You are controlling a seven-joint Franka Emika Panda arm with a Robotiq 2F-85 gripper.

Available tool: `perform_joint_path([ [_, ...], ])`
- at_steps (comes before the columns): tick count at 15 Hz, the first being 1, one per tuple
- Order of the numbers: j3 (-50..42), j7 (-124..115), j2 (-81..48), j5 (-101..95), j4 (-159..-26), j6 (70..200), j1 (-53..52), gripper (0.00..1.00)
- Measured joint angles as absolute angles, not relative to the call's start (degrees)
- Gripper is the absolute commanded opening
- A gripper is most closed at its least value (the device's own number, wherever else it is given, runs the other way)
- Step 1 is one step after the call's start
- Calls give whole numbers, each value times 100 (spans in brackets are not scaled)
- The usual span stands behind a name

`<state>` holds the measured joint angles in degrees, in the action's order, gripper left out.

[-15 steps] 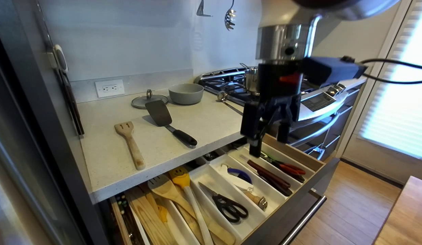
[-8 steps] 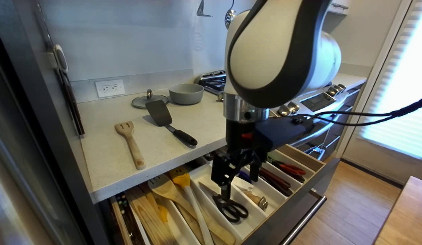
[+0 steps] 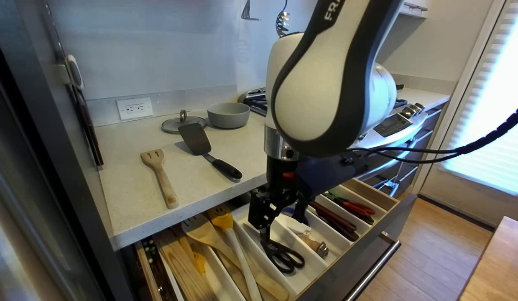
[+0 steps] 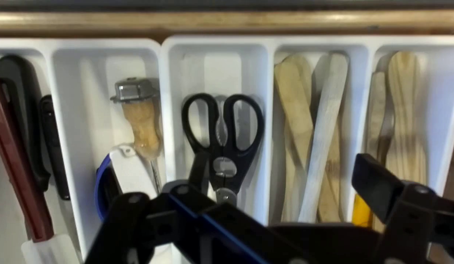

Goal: Remove one wooden spoon from the drawer

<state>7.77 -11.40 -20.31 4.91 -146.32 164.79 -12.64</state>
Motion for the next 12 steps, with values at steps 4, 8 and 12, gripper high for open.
perform_joint_path([
  [4, -187, -1860, -2761, -6, -14465, 17752, -2250, 92],
  [8, -585, -1967, -3524, 324, -14022, 18547, -2956, 79],
  [12, -585, -1953, -3935, 808, -13605, 18817, -3346, 52],
])
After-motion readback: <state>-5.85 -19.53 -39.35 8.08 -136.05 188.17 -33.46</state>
